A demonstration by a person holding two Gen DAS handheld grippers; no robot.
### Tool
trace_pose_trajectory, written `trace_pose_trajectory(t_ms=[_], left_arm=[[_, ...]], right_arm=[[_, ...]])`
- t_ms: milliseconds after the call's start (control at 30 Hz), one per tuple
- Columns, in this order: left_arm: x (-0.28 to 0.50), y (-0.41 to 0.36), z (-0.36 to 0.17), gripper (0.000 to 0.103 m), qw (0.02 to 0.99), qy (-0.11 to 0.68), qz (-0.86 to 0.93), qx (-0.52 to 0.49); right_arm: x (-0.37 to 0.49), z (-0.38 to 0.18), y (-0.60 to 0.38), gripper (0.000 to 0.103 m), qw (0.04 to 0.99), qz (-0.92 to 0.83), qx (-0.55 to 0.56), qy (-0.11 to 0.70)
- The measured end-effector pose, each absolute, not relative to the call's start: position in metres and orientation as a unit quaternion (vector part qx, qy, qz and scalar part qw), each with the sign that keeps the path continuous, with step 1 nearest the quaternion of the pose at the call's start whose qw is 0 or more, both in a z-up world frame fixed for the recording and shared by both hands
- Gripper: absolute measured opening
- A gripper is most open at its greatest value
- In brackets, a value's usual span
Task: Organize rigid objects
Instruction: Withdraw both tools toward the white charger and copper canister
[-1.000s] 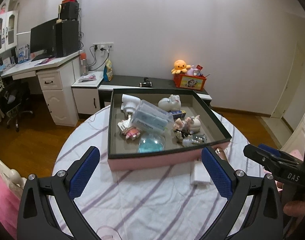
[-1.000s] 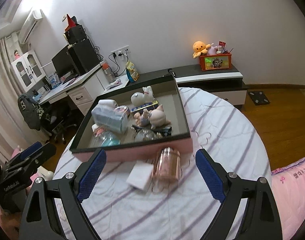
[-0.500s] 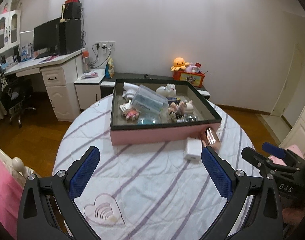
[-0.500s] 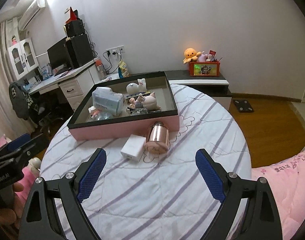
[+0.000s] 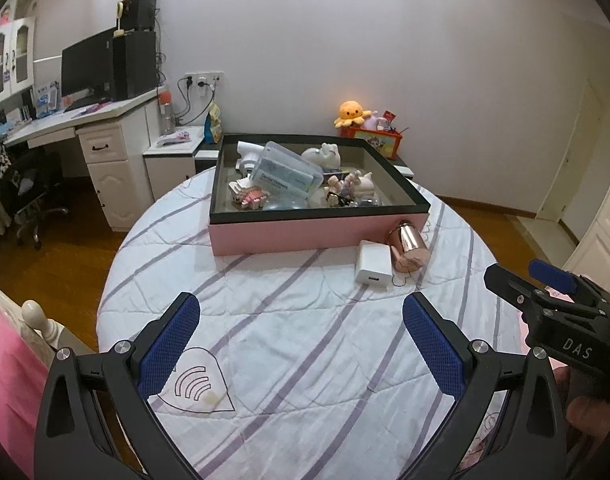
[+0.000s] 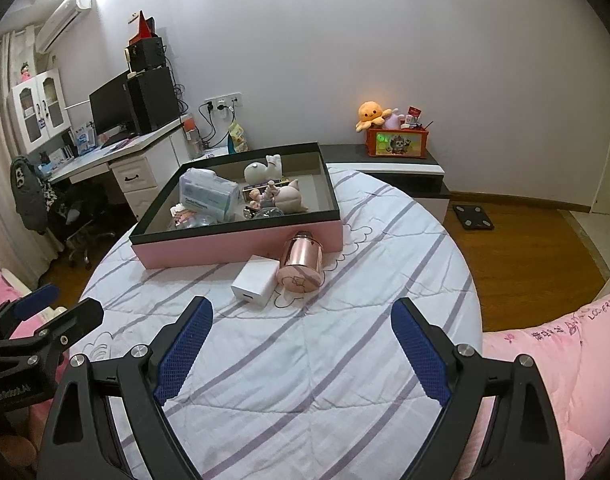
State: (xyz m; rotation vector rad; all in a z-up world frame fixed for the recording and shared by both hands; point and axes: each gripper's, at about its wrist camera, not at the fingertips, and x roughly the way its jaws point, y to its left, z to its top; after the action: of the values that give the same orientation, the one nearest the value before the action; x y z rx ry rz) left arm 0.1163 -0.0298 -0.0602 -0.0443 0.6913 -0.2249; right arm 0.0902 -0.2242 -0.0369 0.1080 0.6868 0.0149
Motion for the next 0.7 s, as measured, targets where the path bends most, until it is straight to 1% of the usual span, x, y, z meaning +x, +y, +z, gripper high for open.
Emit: trace_pose_trajectory(t_ms=[300,700], left_arm=[[0.126,-0.041,-0.071,0.103,0.928,0.354,-0.115,-0.017],[0.165,-0.079,-0.101,0.103,0.911,0.389,-0.138,-0.007]], right_arm=[[0.098,-0.048,-0.239,0.092,0.935,-0.009,0.055,0.351],[0.120,-0.070,-0.259,0.092,0.923,-0.017,0.067,0.378]])
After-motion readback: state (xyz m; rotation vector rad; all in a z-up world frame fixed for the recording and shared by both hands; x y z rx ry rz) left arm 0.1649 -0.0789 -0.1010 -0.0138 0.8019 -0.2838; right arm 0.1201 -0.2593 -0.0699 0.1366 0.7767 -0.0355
